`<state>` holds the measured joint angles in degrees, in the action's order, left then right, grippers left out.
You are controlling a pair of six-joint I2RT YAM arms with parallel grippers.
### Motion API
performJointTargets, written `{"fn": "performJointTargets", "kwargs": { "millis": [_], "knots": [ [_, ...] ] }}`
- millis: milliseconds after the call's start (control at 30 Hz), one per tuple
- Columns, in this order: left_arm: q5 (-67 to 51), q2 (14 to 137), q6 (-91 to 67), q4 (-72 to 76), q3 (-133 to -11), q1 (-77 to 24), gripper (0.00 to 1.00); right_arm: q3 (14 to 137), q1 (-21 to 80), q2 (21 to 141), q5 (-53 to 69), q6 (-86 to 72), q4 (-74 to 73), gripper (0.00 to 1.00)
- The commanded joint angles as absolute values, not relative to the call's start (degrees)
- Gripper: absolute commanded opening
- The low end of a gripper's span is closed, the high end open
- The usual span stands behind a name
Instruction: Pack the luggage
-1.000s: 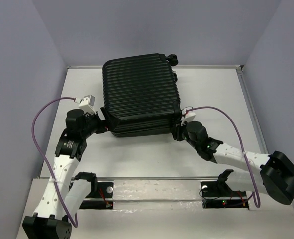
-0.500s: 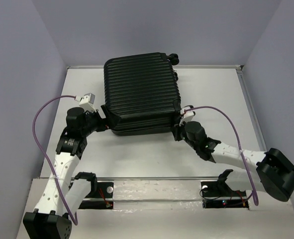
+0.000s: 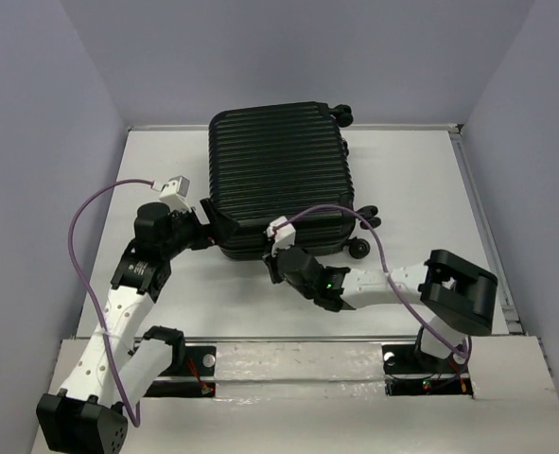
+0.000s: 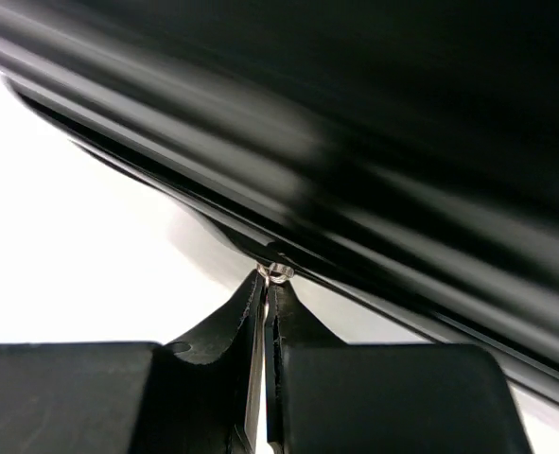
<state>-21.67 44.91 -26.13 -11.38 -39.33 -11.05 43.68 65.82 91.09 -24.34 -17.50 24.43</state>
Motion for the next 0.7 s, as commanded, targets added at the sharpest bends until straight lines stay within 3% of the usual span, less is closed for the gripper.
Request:
{"fn": "performJointTargets", "kwargs": {
  "millis": [0,267,367,567,600,633,667],
  "knots": [
    [-29.09,45.35,-30.14,-1.23,-39.29,-15.03,0.99,52.19,72.15,98.32,-15.75,-17.23,28.91,0.07],
    [-30.94,44.91,-33.57,-0.97,-41.83,-16.44,0.99,61.97,75.76,109.68,-6.69,-15.82,42.94,0.07],
    [-30.76,44.56,-34.45,-1.05,-42.10,-16.44,0.99,59.08,76.28,108.56,-4.75,-18.72,48.06,0.07],
    [-30.76,44.91,-37.26,1.84,-41.40,-16.61,0.99,41.07,76.29,96.53,-8.17,-23.99,48.18,0.07],
    [-30.76,45.26,-37.61,2.28,-41.31,-16.96,0.99,39.39,76.29,92.33,-8.43,-25.30,45.90,0.10],
    [-30.76,45.18,-38.40,3.24,-41.13,-17.31,0.99,37.29,76.29,90.46,-9.31,-26.18,43.09,0.34],
    [-30.59,45.09,-38.58,3.51,-41.22,-18.27,0.99,36.57,76.29,88.79,-9.40,-27.67,36.89,0.51]
  ]
}}
